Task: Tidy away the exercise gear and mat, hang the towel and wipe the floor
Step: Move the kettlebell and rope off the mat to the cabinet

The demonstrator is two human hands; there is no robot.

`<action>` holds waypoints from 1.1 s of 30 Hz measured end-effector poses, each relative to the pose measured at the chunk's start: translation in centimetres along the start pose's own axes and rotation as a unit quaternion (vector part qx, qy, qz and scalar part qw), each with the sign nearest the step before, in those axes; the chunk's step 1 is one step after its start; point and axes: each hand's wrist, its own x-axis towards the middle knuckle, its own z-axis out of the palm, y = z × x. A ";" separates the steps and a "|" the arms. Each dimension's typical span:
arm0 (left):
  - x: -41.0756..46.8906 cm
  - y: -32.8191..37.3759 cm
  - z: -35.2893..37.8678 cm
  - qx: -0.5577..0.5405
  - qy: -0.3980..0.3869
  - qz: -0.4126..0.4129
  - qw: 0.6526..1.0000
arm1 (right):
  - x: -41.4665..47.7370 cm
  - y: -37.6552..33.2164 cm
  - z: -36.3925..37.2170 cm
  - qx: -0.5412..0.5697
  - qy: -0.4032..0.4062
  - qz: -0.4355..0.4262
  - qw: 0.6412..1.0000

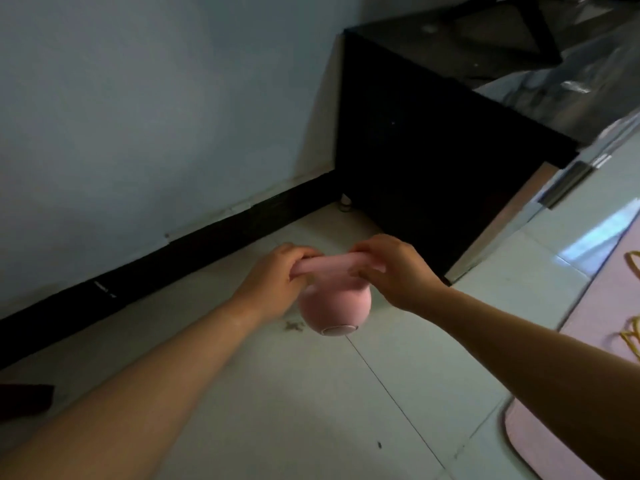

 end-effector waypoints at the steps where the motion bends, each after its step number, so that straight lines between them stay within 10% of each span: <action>1: 0.3 -0.6 -0.5 0.007 0.006 -0.003 1.000 | 0.9 -0.2 0.3 0.007 -0.005 -0.002 1.000; 33: -6.3 -19.1 -12.6 0.059 0.148 -0.203 0.966 | 18.0 -13.3 18.6 0.076 -0.142 -0.169 0.972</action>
